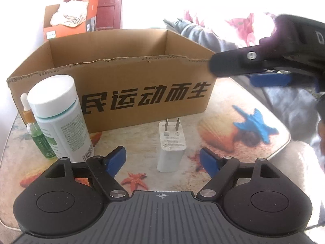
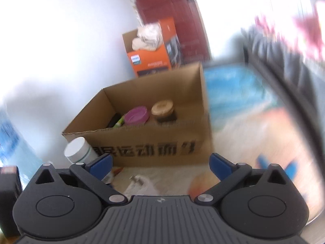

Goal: Organize rigid objects
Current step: 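Carry the held charger plug up over the box rim with the right gripper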

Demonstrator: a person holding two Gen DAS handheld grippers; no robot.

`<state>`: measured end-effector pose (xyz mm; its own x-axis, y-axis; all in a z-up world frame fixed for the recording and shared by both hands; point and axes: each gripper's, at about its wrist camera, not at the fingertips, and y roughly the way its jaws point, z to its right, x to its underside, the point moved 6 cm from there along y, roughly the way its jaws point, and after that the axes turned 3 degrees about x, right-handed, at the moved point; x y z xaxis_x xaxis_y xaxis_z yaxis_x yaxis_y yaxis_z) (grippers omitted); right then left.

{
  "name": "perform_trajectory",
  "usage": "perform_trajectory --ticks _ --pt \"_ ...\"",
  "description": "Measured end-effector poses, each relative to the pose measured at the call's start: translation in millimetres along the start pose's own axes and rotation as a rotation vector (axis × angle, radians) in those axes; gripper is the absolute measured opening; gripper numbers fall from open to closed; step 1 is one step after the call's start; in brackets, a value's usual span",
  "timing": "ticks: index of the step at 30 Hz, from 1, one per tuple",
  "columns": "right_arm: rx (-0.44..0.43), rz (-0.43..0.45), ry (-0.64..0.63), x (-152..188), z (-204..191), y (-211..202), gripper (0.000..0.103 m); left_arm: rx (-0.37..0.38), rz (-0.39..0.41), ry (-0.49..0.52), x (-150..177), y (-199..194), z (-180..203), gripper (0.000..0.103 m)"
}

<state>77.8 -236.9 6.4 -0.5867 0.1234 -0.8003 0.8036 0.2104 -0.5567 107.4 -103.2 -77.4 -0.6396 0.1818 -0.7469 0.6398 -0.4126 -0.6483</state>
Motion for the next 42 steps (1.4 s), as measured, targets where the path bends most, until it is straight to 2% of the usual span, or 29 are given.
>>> perform_trajectory --ticks 3,5,7,10,12,15,20,24,27,29,31,37,42 --pt "0.098 0.031 -0.116 -8 -6 -6 0.103 0.004 0.016 0.002 0 -1 2 0.081" --pt "0.157 0.046 -0.192 -11 -10 -7 0.103 0.011 0.03 0.001 0 -4 2 0.088" --pt "0.195 0.072 -0.255 -13 -15 -6 0.103 0.023 0.051 0.0 0 -6 2 0.093" --pt "0.263 0.108 -0.305 -14 -19 -6 0.103 0.031 0.07 0.019 -2 -8 3 0.094" --pt "0.267 0.124 -0.337 -12 -20 -5 0.103 0.035 0.074 0.023 -2 -7 2 0.094" --pt "0.185 0.105 -0.31 -9 -21 -1 0.103 0.031 0.091 0.03 -2 -4 1 0.094" --pt "0.007 0.038 -0.128 -2 -18 8 0.103 0.031 0.093 0.063 0 2 3 0.094" --pt "-0.071 -0.048 0.023 9 -13 25 0.103 -0.003 0.085 0.106 2 7 8 0.094" --pt "-0.106 -0.101 0.074 19 -14 39 0.094 -0.026 0.087 0.144 2 10 13 0.09" --pt "-0.126 -0.147 0.11 28 -13 48 0.077 -0.029 0.084 0.156 1 12 15 0.083" --pt "-0.133 -0.188 0.132 36 -12 55 0.07 -0.036 0.073 0.157 0 15 15 0.076" --pt "-0.147 -0.227 0.154 45 -9 65 0.059 -0.058 0.044 0.154 0 22 12 0.061" --pt "-0.191 -0.25 0.214 47 -5 71 0.051 -0.062 0.027 0.138 0 24 10 0.053"
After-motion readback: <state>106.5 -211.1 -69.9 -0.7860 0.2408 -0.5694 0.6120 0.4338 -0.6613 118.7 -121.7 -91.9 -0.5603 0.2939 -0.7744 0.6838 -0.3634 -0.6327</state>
